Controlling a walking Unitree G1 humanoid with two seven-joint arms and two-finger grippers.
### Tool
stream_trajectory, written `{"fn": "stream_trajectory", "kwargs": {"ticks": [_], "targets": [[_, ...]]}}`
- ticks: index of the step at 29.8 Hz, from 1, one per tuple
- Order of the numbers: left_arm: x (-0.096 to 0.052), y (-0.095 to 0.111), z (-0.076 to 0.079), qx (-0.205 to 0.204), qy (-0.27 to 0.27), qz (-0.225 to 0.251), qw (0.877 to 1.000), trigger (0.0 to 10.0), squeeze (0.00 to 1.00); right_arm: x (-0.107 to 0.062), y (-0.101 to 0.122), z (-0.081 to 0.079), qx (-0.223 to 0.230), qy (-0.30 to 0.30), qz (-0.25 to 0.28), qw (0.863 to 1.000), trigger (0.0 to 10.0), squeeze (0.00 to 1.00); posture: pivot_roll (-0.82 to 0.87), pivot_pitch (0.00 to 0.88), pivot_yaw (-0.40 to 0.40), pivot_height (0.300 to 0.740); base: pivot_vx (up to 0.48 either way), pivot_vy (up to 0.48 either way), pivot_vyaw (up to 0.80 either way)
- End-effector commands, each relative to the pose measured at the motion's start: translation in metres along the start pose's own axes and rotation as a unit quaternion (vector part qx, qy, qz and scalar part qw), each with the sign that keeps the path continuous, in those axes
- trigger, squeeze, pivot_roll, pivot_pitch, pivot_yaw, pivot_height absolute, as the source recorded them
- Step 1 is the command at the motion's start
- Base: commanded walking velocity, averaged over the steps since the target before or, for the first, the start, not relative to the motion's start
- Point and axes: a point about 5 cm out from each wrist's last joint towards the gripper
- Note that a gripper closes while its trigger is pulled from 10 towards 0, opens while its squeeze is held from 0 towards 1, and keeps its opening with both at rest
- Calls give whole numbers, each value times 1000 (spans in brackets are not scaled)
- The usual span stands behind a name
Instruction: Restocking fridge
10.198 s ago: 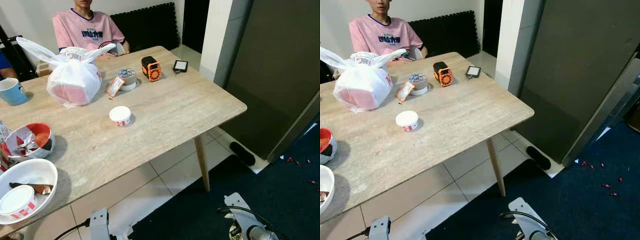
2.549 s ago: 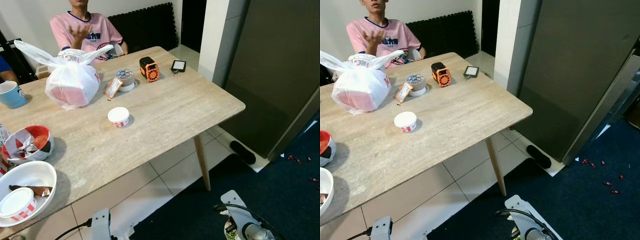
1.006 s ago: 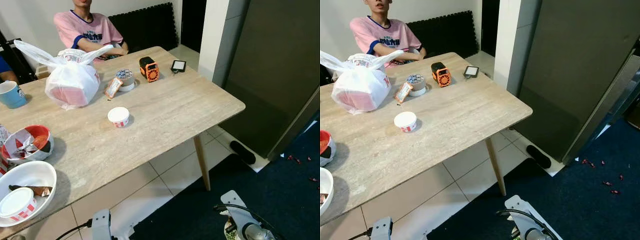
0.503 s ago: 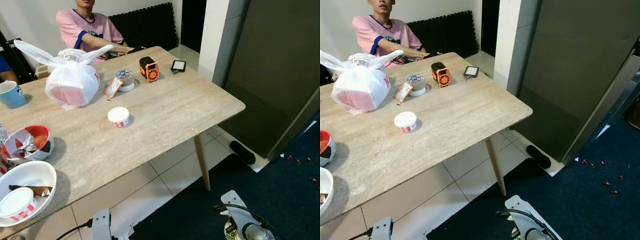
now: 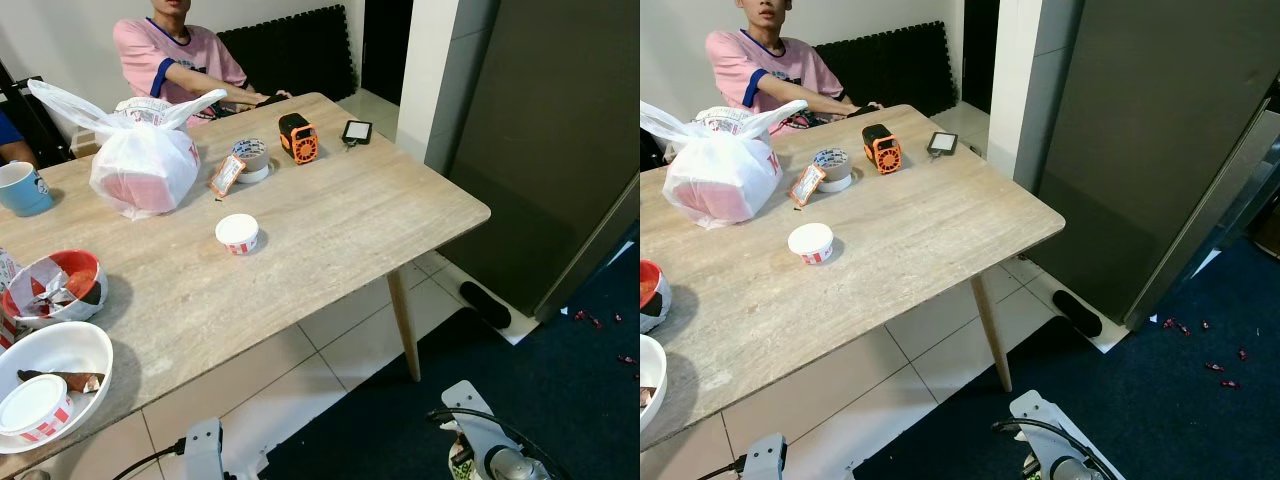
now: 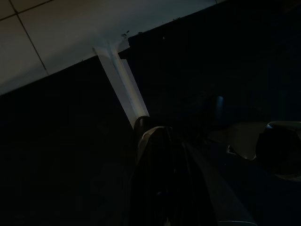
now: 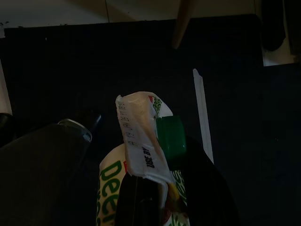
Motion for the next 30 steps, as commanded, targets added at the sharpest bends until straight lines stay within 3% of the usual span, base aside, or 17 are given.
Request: {"fn": "stream_trajectory", "kwargs": {"ticks": [1,30], "targets": [[0,-5,2,-4,1,-7,1000,10000,0,0,1,2,3,-4,3,1000,10000,0,-16,0,7,740,0,0,0],[0,-6,2,-7,0,-7,1000,10000,0,0,1,0,7,-1,4,1000,10000,0,-13,0,11,740,0,0,0]]}}
Point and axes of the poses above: a point about 5 cm out from each wrist's last joint towards the gripper, its own x axis pointing out of the wrist towards the gripper, its own y axis along the axis of the wrist's last joint, z = x × y, and after that the axes turned 14 degrees about -x, right-handed
